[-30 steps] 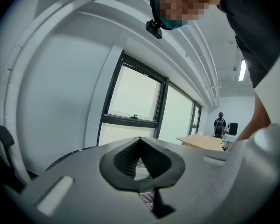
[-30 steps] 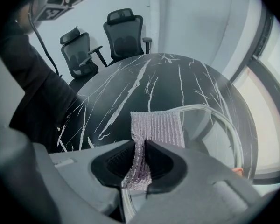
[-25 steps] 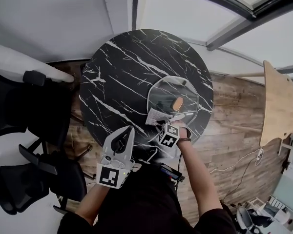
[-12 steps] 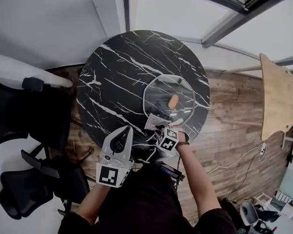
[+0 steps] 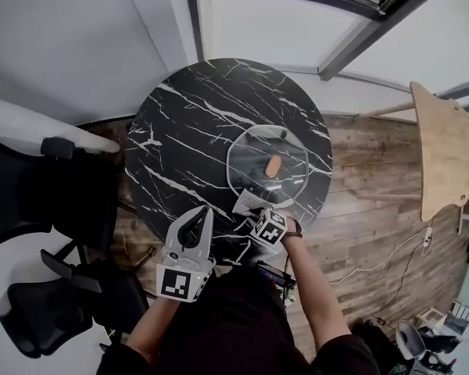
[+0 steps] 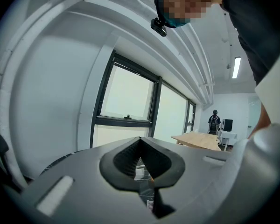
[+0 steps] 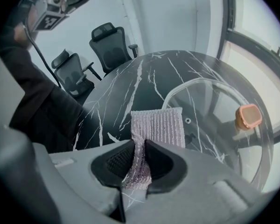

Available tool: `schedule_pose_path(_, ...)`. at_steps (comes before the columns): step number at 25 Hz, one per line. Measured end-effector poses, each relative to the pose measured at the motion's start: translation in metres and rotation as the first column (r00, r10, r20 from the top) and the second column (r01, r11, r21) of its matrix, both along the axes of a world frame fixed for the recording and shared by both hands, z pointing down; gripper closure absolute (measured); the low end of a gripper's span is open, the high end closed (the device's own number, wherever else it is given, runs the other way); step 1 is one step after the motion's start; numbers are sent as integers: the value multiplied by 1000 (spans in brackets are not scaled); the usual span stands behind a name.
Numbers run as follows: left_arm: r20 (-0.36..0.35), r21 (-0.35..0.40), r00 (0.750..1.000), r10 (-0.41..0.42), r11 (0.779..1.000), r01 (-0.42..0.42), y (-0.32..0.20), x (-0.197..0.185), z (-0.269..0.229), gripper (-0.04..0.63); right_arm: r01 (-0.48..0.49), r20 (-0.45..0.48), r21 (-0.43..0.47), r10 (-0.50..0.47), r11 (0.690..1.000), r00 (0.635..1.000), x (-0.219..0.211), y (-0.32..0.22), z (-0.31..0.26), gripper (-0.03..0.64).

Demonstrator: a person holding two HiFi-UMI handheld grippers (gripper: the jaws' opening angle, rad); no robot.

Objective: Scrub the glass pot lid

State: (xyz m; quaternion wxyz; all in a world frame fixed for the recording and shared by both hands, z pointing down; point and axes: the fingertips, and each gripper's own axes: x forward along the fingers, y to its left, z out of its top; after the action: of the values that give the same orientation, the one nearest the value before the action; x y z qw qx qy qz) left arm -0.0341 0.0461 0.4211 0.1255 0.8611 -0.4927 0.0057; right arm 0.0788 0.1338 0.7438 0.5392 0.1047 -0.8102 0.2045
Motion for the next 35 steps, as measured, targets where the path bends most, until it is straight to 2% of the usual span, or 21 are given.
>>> schedule_pose_path(2, 4, -5, 1000, 0, 1000, 0, 1, 0, 0, 594, -25, 9, -10, 26, 1000, 1000, 1, 2, 0, 548)
schedule_pose_path(5, 6, 3, 1000, 0, 1000, 0, 1, 0, -3, 594, -67, 37, -71, 70, 995, 997, 0, 13, -1, 548)
schedule_pose_path(9, -7, 22, 1000, 0, 1000, 0, -1, 2, -10, 592, -98, 126, -173, 120, 980, 985, -4, 30, -17, 548)
schedule_pose_path(10, -9, 22, 1000, 3, 1000, -2, -1, 2, -11, 594, -130, 175, -201, 166, 971, 970, -5, 29, -26, 548)
schedule_pose_path(12, -11, 20, 1000, 5, 1000, -5, -1, 2, -10, 593, -224, 284, -248, 291, 942, 914, -5, 20, -50, 549)
schedule_pose_path(14, -7, 4, 1000, 12, 1000, -12, 1, 1, -6, 593, -290, 368, -239, 362, 927, 856, 0, 10, -79, 551)
schedule_pose_path(16, -9, -2, 1000, 16, 1000, -16, 2, 1, -6, 594, -315, 428, -145, 346, 938, 835, 6, 1, -107, 551)
schedule_pose_path(18, -6, 4, 1000, 18, 1000, -18, 0, 2, -10, 593, -339, 453, 37, 286, 940, 845, 14, -14, -132, 551)
schedule_pose_path(19, -6, 14, 1000, 19, 1000, -19, -2, 3, -13, 594, -357, 445, 155, 257, 921, 858, 20, -25, -143, 551)
schedule_pose_path(20, -5, 26, 1000, 18, 1000, -18, -3, 3, -16, 592, -374, 421, 277, 238, 885, 875, 28, -37, -152, 551)
schedule_pose_path(22, 4, 42, 1000, 19, 999, -19, -7, 2, -19, 593, -387, 345, 483, 235, 786, 909, 47, -64, -163, 551)
schedule_pose_path(24, 9, 53, 1000, 17, 998, -17, -11, 0, -21, 592, -362, 259, 612, 254, 703, 932, 63, -91, -165, 551)
schedule_pose_path(26, -1, 64, 1000, 6, 998, -6, -16, -2, -24, 593, -306, 167, 692, 267, 654, 949, 75, -115, -157, 551)
schedule_pose_path(29, 9, 47, 1000, 2, 999, -2, -18, -6, -22, 592, -235, 64, 749, 285, 620, 956, 85, -146, -137, 551)
schedule_pose_path(32, 4, 50, 1000, -7, 999, 7, -21, -7, -24, 593, -195, -10, 760, 312, 620, 950, 94, -169, -113, 552)
schedule_pose_path(35, 8, 38, 1000, -7, 999, 6, -23, -7, -21, 592, -127, -92, 753, 294, 646, 952, 95, -179, -91, 552)
